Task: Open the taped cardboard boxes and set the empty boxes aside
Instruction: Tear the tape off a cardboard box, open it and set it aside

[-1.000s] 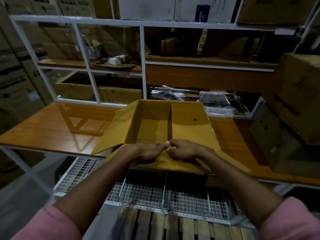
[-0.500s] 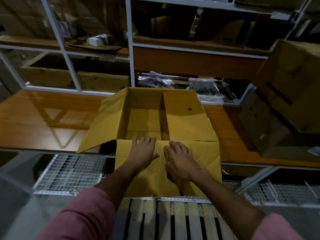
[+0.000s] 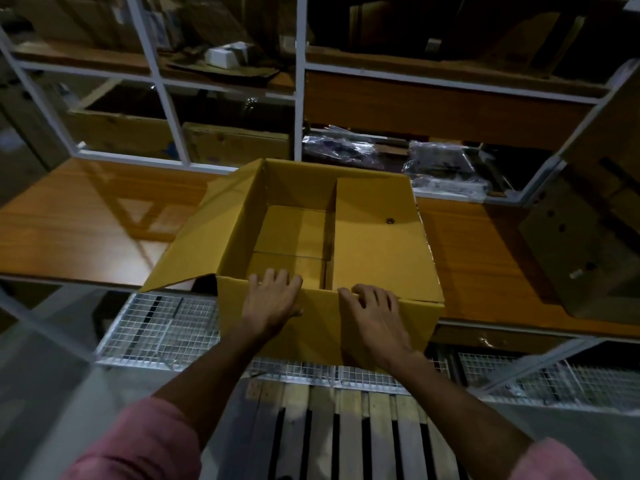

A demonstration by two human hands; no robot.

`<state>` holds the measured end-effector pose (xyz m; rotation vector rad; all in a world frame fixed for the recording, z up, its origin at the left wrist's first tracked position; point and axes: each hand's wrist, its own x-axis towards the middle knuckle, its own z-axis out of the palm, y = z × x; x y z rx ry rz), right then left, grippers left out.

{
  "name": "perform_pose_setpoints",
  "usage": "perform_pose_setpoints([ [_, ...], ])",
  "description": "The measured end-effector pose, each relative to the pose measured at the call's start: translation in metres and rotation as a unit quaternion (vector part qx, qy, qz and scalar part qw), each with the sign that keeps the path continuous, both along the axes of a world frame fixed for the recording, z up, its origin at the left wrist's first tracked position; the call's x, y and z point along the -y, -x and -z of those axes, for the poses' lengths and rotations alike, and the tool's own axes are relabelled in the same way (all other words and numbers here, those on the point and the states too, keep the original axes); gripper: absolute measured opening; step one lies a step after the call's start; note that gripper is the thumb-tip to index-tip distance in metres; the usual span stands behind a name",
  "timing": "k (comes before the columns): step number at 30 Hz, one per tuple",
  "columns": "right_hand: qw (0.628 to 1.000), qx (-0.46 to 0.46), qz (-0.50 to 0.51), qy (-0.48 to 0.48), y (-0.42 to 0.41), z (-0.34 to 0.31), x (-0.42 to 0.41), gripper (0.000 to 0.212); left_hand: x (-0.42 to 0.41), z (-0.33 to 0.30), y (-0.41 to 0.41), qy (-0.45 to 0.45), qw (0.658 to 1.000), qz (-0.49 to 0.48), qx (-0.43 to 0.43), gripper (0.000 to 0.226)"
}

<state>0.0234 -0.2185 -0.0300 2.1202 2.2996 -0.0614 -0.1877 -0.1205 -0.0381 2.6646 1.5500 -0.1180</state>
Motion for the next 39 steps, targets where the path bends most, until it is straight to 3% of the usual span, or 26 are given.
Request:
perform_pose_setpoints([
  [6, 1.000, -0.002, -0.003, -0.006, 0.018, -0.001, -0.021, 0.094, -0.005, 0.005, 0.019, -0.019, 0.999, -0.024, 0.037, 0.054],
  [11, 1.000, 0.025, 0.003, 0.011, 0.017, 0.009, -0.014, 0.098, -0.015, 0.002, 0.015, 0.038, 0.998, -0.022, 0.046, 0.065],
  [16, 0.998, -0.028, -0.004, -0.050, 0.034, 0.013, -0.001, 0.078, -0.019, -0.013, -0.012, 0.090, 0.985, -0.046, 0.137, 0.075],
  [19, 0.992, -0.052, -0.059, -0.094, 0.043, 0.018, 0.011, 0.052, -0.031, -0.019, -0.041, 0.158, 0.964, -0.044, 0.208, 0.081],
  [21, 0.988, -0.071, -0.084, -0.105, 0.046, 0.019, 0.014, 0.046, -0.032, -0.024, -0.055, 0.195, 0.939, -0.044, 0.280, 0.086],
  [25, 0.982, -0.121, -0.074, -0.124, 0.041, 0.009, 0.005, 0.045, -0.016, -0.041, -0.068, 0.152, 0.895, 0.008, 0.420, 0.085],
  [28, 0.989, -0.084, -0.029, -0.121, 0.027, -0.005, -0.020, 0.061, -0.005, -0.051, -0.075, 0.132, 0.871, 0.073, 0.468, 0.079],
  [31, 0.992, -0.037, 0.051, -0.112, -0.006, -0.024, -0.041, 0.082, 0.003, -0.041, -0.079, 0.133, 0.877, 0.063, 0.458, 0.075],
  [34, 0.987, 0.004, 0.092, -0.133, -0.037, -0.040, -0.054, 0.083, 0.006, -0.012, -0.072, 0.125, 0.933, 0.028, 0.337, 0.067],
  [36, 0.981, 0.007, 0.135, -0.142, -0.051, -0.048, -0.060, 0.082, 0.007, 0.004, -0.067, 0.057, 0.973, 0.036, 0.221, 0.058],
  [39, 0.976, 0.034, 0.180, -0.122, -0.072, -0.054, -0.065, 0.081, 0.006, 0.009, -0.070, -0.005, 0.977, 0.027, 0.212, 0.053],
])
